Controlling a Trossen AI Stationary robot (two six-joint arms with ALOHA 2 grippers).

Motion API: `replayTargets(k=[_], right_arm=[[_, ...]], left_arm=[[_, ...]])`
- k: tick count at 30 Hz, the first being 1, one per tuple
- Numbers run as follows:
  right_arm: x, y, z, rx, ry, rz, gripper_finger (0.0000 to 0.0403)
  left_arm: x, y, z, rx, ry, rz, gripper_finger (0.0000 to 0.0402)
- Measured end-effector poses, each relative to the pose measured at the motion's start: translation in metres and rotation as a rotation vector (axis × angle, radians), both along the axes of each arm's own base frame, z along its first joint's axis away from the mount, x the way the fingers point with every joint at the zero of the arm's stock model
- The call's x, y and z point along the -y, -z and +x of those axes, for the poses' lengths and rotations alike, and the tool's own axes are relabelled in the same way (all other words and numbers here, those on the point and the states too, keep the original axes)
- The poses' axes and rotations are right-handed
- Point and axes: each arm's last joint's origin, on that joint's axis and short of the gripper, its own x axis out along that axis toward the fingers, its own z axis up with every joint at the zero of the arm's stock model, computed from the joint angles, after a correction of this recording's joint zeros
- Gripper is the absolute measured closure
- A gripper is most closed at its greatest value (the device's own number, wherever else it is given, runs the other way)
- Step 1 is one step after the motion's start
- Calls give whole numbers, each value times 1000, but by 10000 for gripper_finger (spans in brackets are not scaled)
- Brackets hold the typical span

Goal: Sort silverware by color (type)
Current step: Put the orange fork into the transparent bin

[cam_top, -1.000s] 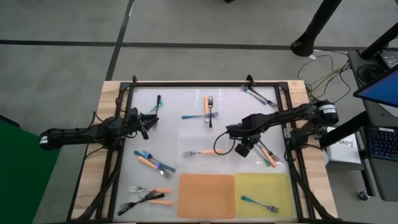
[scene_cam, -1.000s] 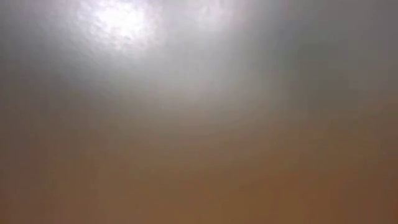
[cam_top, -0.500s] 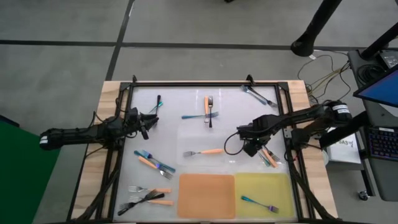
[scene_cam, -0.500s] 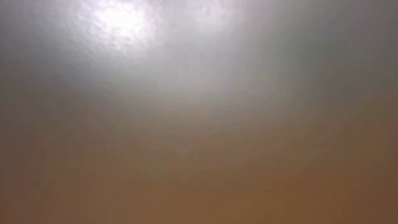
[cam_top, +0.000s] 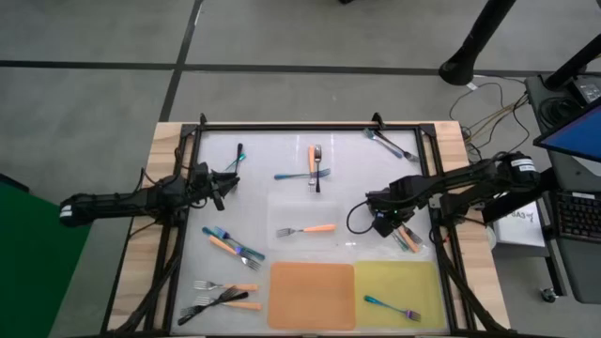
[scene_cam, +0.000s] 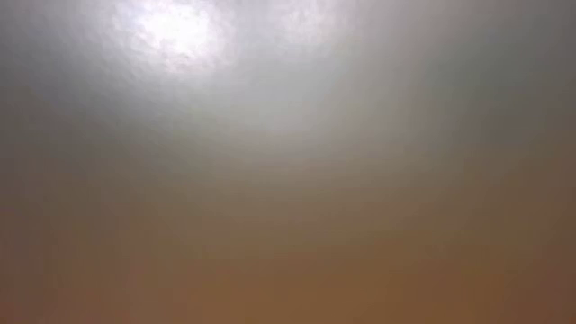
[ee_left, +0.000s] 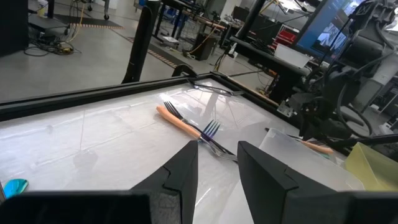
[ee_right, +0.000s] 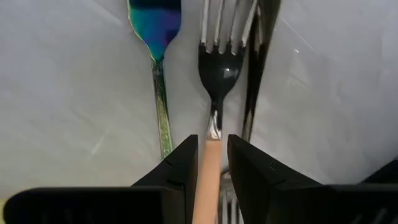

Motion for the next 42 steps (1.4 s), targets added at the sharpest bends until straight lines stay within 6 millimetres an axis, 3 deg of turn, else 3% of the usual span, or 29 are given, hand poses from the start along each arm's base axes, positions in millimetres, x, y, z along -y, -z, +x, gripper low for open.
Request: replayTargets(k=[28,37,42], right_arm=[[0,23,-10,18,9,16,327],[-1,20,-7,34,3,23,378],[-1,20,-7,35,5,24,381]], left_arm=[[0,0,0,0,0,0,306],[0,0,0,0,0,0,306],[0,0,0,0,0,0,306]])
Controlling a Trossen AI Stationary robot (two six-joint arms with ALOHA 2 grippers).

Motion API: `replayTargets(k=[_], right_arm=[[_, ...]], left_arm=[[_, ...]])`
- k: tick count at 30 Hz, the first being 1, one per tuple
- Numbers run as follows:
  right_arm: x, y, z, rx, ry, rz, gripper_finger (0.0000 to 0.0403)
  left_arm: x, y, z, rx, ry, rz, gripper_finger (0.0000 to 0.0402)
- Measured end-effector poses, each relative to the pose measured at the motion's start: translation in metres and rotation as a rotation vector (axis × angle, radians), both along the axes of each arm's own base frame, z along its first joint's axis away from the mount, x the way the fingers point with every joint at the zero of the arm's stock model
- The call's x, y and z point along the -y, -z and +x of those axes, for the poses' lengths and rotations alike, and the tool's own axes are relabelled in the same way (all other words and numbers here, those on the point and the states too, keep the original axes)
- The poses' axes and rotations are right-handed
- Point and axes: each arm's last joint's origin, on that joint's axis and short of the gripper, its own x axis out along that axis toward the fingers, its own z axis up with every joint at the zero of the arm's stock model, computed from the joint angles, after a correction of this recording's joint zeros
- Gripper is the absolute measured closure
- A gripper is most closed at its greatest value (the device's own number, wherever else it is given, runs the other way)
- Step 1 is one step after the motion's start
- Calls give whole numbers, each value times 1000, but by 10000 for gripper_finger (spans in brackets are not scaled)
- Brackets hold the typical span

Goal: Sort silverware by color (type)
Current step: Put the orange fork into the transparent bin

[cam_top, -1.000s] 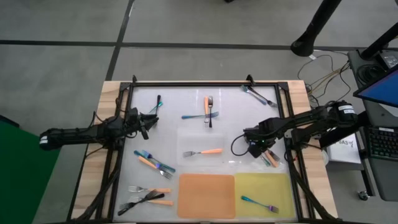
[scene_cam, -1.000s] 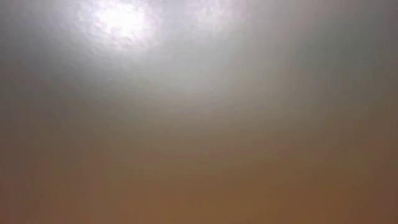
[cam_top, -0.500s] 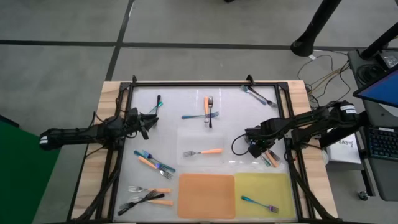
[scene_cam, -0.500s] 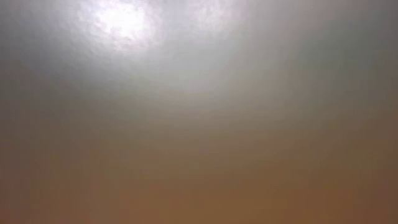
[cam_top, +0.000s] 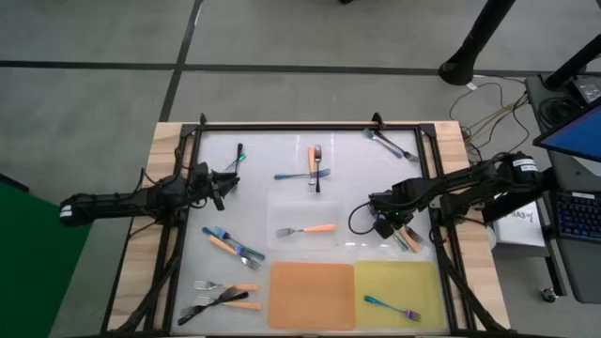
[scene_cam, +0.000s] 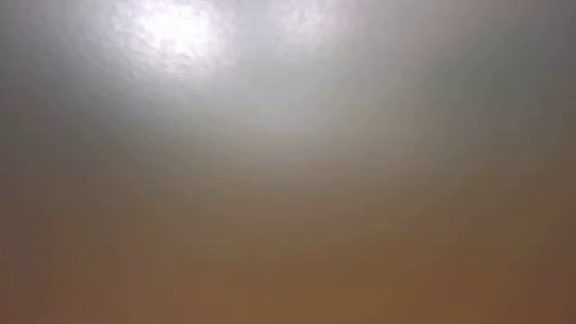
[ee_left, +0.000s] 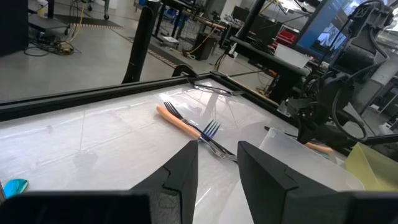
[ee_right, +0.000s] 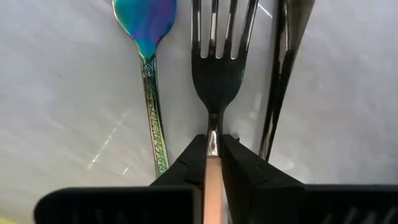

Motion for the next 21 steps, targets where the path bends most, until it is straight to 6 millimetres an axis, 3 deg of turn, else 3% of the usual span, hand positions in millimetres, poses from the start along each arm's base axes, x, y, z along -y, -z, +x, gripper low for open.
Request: replayTargets(k=[7,17,21], right_arm=[[0,-5,3,41,17,-1,380],[2,-33,21,167,0,-78,380],[4,-53,35,251,-12,-137,380]], left_arm=[[0,0,0,0,0,0,306],[0,0,0,0,0,0,306],[0,0,0,0,0,0,306]])
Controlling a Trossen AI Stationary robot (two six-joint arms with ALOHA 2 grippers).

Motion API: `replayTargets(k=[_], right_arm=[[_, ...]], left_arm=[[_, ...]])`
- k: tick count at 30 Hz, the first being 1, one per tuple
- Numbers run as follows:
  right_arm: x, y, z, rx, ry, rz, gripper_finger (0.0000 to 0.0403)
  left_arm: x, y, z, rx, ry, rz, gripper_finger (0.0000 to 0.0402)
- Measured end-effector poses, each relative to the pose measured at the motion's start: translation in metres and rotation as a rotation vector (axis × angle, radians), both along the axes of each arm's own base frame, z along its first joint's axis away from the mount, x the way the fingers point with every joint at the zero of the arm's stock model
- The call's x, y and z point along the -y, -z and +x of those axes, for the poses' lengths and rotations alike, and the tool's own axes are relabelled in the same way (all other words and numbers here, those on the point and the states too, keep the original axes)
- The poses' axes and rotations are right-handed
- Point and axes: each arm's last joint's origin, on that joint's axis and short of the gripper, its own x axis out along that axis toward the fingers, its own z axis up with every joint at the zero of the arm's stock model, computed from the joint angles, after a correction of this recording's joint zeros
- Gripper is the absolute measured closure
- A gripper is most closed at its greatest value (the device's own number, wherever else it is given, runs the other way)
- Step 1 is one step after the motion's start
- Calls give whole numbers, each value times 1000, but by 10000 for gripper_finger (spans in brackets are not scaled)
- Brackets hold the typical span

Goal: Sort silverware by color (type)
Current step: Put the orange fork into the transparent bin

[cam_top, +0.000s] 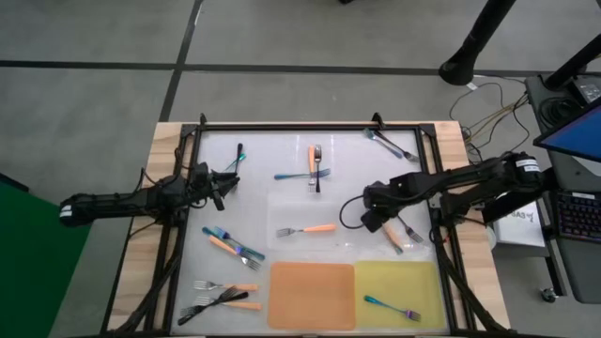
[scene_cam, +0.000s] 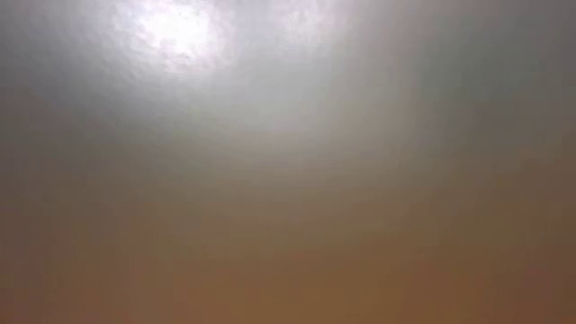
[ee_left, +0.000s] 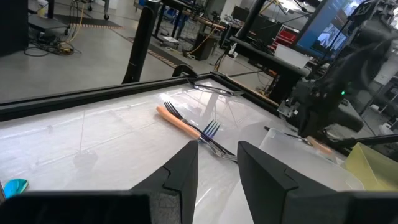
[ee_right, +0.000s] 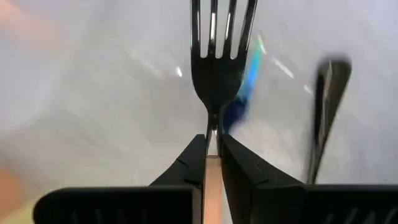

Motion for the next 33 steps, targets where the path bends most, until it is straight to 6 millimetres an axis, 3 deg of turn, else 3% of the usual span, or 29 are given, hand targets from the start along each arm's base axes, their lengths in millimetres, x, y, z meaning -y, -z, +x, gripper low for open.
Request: replayTargets(k=[5,12,16,20,26,33], right_arm=[[3,-37,22,157,-10,-103,380],[5,-95,57,504,-46,-244,380],[5,-112,81,636,-99,-298,380],[5,-110,106,621,-165,-338,380],[4,-81,140,499,-271,-332,380],[2,-62,157,414,-323,-294,380]], left_arm=[[0,0,0,0,0,0,306],[0,0,0,0,0,0,306],[0,0,0,0,0,0,306],[0,0,0,-3,0,0,306],[0,0,0,-5,0,-1,306],[0,0,0,-4,0,-1,306]])
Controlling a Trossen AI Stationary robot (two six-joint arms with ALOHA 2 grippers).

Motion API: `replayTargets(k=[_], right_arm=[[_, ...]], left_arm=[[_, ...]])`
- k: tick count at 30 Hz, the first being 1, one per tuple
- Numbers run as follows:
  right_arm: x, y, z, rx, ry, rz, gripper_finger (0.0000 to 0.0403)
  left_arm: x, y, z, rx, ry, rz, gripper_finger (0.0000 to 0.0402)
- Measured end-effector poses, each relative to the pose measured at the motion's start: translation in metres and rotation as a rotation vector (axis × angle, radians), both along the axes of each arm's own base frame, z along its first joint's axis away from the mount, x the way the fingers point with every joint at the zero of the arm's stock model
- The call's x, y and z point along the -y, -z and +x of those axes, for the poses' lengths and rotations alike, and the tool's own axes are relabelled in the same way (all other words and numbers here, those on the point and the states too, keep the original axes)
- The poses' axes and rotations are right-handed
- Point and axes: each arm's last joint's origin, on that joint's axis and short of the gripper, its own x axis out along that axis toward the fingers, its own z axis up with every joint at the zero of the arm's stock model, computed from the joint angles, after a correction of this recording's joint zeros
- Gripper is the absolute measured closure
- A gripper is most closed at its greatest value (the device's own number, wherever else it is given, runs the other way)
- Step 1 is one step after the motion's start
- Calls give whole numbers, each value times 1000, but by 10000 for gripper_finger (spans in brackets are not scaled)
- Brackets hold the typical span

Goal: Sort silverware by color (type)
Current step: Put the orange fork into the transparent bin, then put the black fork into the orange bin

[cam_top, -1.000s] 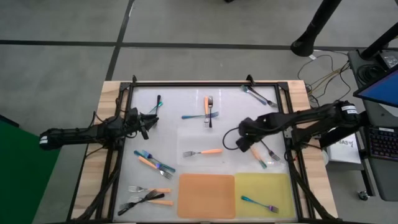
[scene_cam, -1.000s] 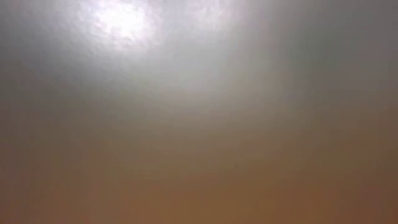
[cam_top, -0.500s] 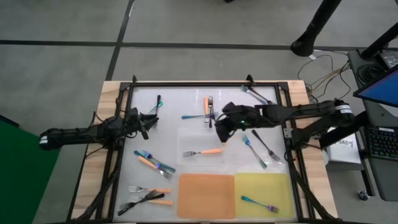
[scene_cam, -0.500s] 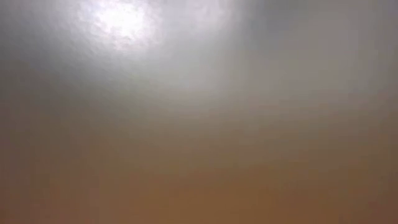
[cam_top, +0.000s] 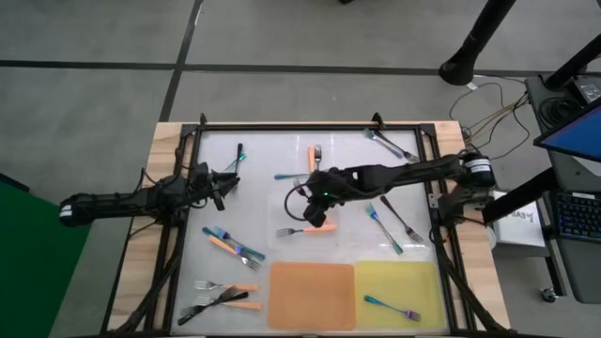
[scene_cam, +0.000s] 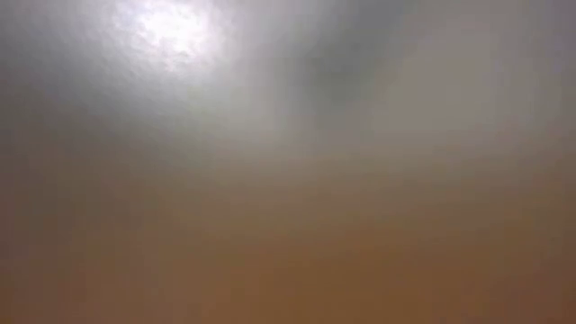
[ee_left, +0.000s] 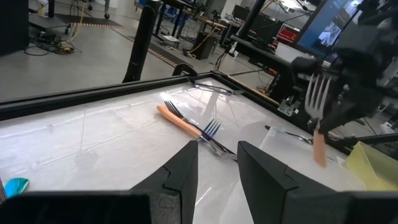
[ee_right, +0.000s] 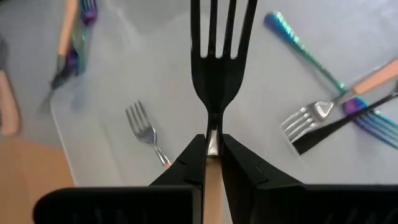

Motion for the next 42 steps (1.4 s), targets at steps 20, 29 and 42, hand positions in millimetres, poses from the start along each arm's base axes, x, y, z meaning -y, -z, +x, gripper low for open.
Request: replayTargets(k=[20,29,42], right_arm=[[-2,17,-1,-66,-3,46,327],[-2,6,-14,-205,-21,77,302],[0,-25,-78,-440,8,16,320]], left_arm=[[0,0,0,0,0,0,306],[0,0,0,0,0,0,306],[0,0,0,-1,0,0,306]])
